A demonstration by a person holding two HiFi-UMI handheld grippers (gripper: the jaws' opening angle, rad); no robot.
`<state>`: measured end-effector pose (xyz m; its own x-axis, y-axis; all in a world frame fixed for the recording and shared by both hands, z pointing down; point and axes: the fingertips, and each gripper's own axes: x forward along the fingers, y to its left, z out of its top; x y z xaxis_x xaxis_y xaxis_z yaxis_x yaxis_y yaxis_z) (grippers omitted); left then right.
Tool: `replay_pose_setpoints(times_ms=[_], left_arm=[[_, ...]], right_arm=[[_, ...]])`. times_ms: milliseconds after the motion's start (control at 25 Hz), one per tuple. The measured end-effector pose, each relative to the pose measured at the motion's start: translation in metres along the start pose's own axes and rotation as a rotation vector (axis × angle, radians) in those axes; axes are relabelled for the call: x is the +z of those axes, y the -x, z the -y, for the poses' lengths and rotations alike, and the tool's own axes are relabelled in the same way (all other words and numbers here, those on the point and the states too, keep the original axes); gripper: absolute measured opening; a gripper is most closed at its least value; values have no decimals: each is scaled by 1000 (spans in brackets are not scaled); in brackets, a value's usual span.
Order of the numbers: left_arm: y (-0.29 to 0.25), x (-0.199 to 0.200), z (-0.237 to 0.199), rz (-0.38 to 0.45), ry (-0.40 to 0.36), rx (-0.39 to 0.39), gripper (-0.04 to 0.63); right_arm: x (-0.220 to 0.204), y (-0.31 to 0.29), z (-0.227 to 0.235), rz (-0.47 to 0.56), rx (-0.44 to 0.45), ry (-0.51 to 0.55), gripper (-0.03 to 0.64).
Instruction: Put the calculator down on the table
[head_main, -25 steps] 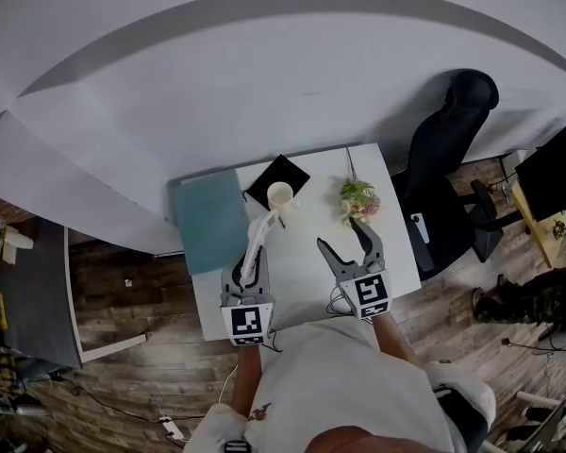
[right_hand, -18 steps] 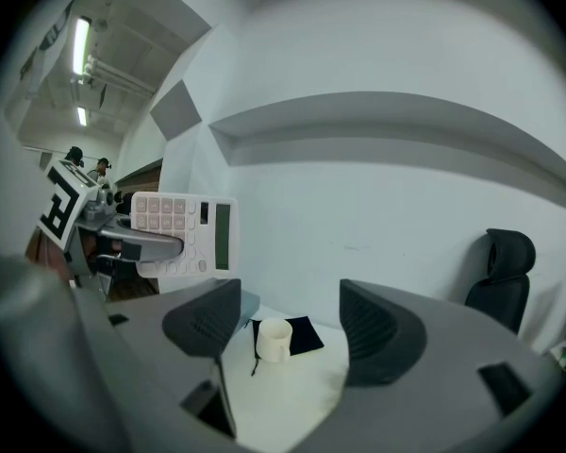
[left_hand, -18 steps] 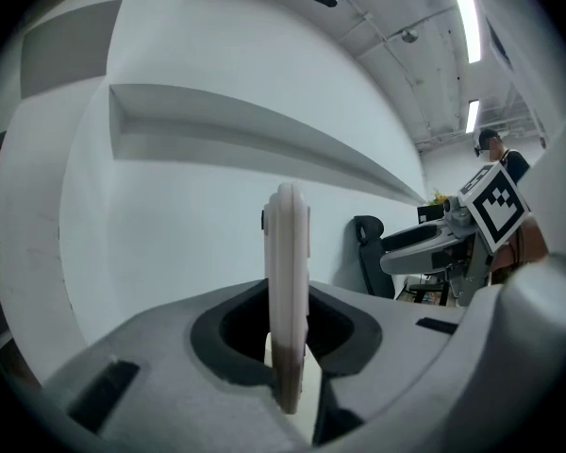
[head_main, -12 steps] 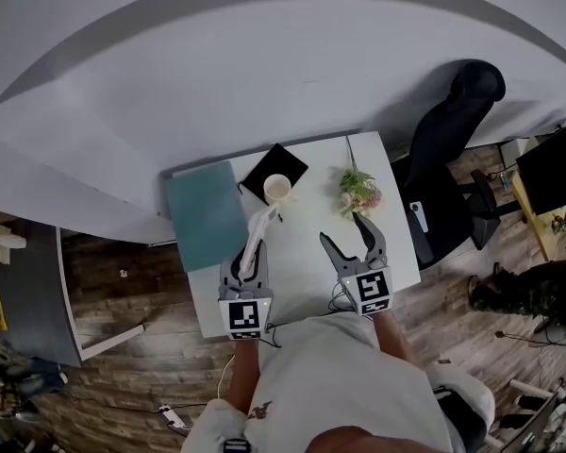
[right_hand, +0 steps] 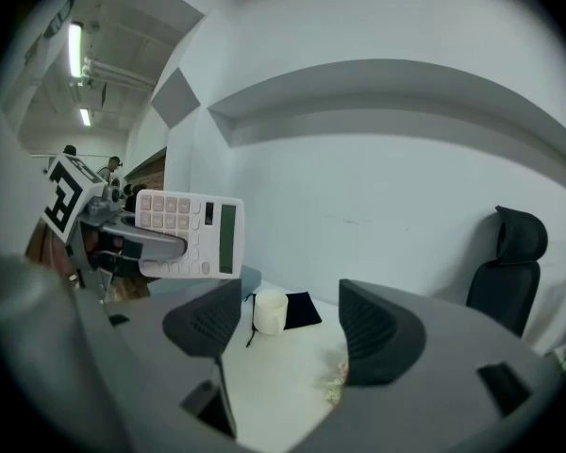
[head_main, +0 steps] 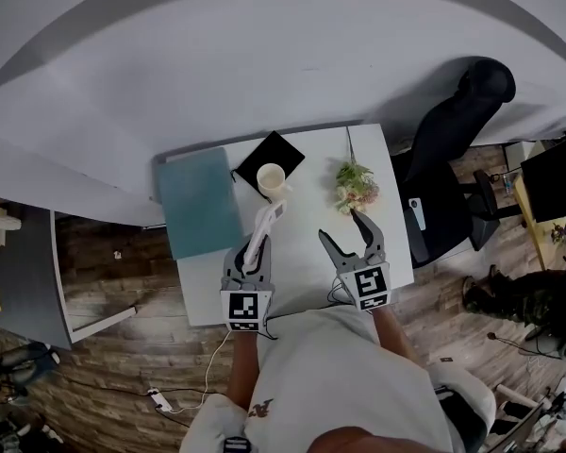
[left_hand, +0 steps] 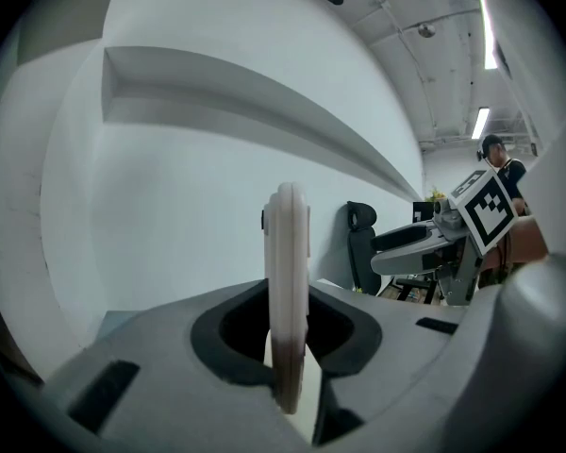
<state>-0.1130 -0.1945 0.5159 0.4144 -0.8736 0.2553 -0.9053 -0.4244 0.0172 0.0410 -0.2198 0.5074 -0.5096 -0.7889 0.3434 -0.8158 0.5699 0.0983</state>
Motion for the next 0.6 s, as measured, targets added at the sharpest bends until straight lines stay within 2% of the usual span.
replay_pose_setpoints(times_ms=[600], left_arm=[[-15, -51, 34, -108, 58, -45, 62]], right_arm=[[-59, 6, -2, -93, 73, -21, 321]])
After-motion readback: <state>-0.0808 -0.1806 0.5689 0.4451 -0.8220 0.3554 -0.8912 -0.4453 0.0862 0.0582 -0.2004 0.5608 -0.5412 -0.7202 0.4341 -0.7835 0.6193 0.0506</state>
